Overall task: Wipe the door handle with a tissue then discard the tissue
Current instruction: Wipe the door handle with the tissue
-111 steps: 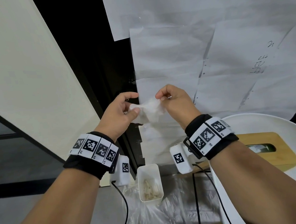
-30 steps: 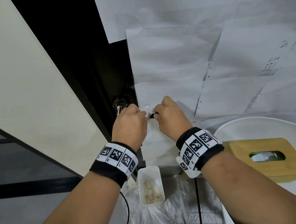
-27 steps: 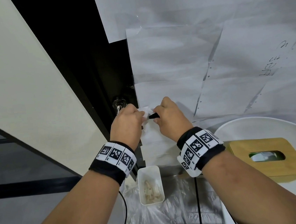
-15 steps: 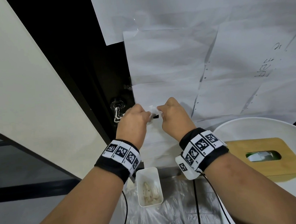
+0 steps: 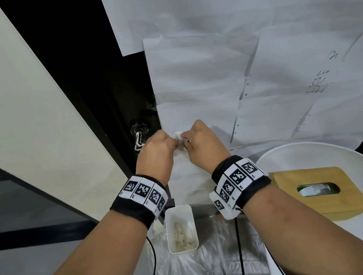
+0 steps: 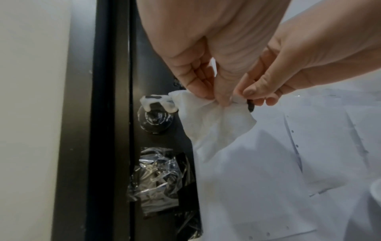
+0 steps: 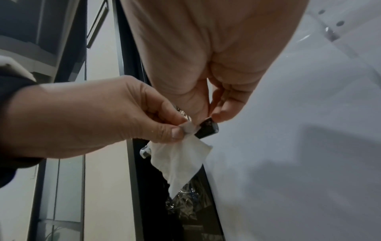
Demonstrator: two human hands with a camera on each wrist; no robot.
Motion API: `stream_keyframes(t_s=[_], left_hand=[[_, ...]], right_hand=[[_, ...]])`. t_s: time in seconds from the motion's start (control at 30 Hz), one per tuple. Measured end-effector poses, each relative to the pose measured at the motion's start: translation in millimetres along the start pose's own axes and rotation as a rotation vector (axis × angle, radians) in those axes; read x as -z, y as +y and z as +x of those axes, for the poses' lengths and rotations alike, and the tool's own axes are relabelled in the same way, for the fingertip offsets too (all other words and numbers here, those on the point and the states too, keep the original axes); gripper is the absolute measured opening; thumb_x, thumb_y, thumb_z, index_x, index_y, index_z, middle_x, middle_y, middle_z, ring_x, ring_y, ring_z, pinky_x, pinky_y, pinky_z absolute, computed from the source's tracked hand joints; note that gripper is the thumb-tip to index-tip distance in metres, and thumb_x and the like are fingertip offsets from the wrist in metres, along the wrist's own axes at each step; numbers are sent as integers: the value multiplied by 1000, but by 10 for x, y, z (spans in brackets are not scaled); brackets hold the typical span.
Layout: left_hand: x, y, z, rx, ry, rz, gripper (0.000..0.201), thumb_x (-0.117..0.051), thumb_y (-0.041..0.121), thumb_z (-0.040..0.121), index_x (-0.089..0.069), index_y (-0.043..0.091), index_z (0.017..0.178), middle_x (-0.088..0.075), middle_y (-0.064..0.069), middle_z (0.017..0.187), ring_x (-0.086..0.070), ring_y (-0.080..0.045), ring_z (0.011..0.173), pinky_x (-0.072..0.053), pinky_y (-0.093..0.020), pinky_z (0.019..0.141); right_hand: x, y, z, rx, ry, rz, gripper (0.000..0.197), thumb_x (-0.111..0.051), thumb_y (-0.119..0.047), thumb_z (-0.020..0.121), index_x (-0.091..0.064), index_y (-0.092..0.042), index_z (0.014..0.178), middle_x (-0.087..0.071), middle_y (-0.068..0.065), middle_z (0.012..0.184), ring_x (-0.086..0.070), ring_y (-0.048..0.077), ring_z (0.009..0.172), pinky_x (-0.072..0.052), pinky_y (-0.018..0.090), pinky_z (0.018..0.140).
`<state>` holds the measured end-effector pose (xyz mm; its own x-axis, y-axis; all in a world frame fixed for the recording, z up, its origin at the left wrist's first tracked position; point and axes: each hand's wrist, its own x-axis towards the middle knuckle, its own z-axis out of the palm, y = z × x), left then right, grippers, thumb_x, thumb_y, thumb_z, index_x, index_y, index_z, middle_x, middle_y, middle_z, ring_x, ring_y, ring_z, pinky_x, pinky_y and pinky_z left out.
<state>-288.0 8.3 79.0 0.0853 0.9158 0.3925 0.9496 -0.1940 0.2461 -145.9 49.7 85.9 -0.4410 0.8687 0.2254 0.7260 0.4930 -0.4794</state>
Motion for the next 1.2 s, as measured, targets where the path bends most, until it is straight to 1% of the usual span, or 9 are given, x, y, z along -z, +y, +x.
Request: stream_keyframes(t_s=[0.1, 0.23, 0.37, 0.5, 0.67, 0.8, 0.9, 1.03, 1.2], left_hand=[[43, -108, -64, 56, 23, 22, 10, -73, 11, 80, -74, 11, 90, -56, -5, 80, -57, -22, 64, -48, -28, 49], [90, -290, -147, 124, 70, 20, 15, -72, 1, 78, -74, 7, 91, -61, -8, 84, -61, -27, 66, -54, -35, 53], [107, -320, -178, 119, 90, 16, 10, -71, 6, 80, -73, 6, 90, -60, -9, 86, -60, -27, 68, -53, -35, 53], [70, -311, -139, 140, 96, -20, 10, -70, 14, 83, -72, 4, 84, -57, -8, 85, -58, -25, 71, -51, -32, 57], [54, -356, -170, 146, 132, -30, 8, -68, 6, 82, -71, 4, 88, -56, -9, 86, -57, -26, 67, -52, -36, 53], [24, -372, -234, 105, 190, -6, 15, -67, 4, 82, -69, 2, 97, -57, -10, 90, -55, -28, 77, -53, -37, 57], [25, -386, -243, 97, 190, 12, 13, -71, 10, 82, -70, 4, 94, -56, -8, 86, -53, -27, 74, -53, -37, 54], [21, -435, -221, 102, 201, -73, 12, -71, 3, 80, -73, 4, 92, -60, -9, 83, -59, -29, 72, -55, -39, 57], [83, -357, -296, 217, 335, -237, 19, -64, -5, 82, -71, 3, 98, -58, -9, 92, -54, -15, 75, -52, -27, 68]], right_hand=[[-21, -22, 28, 19, 58, 4, 29, -54, 1, 85, -61, -1, 113, -50, 15, 101, -55, 30, 85, -51, 39, 76], [-68, -50, 63, 38, 49, -106, 12, -55, -3, 87, -66, -1, 88, -46, 11, 89, -50, 26, 75, -49, 39, 62], [-118, -79, 70, 42, 87, -159, 9, -58, 6, 80, -58, -1, 75, -44, 10, 84, -42, 22, 67, -36, 32, 53], [-151, -97, 50, 28, 85, -175, 11, -57, 8, 78, -57, -3, 77, -45, 10, 88, -37, 20, 68, -31, 31, 55], [-170, -77, 45, 28, 108, -165, 12, -57, 10, 77, -57, -2, 76, -42, 9, 85, -35, 20, 66, -30, 30, 55], [-183, -70, 66, 25, 111, -161, 12, -56, 11, 78, -56, -1, 75, -43, 10, 84, -36, 21, 64, -32, 32, 53], [-190, -69, 68, 25, 113, -160, 11, -56, 10, 78, -58, -1, 77, -44, 12, 85, -36, 22, 65, -33, 32, 54], [-192, -74, 75, 26, 112, -170, 12, -56, 11, 77, -56, -1, 75, -44, 11, 85, -36, 22, 65, -30, 30, 55], [-192, -68, 77, 28, 107, -157, 14, -54, 12, 77, -55, -1, 73, -35, 5, 82, -37, 22, 64, -31, 30, 54]])
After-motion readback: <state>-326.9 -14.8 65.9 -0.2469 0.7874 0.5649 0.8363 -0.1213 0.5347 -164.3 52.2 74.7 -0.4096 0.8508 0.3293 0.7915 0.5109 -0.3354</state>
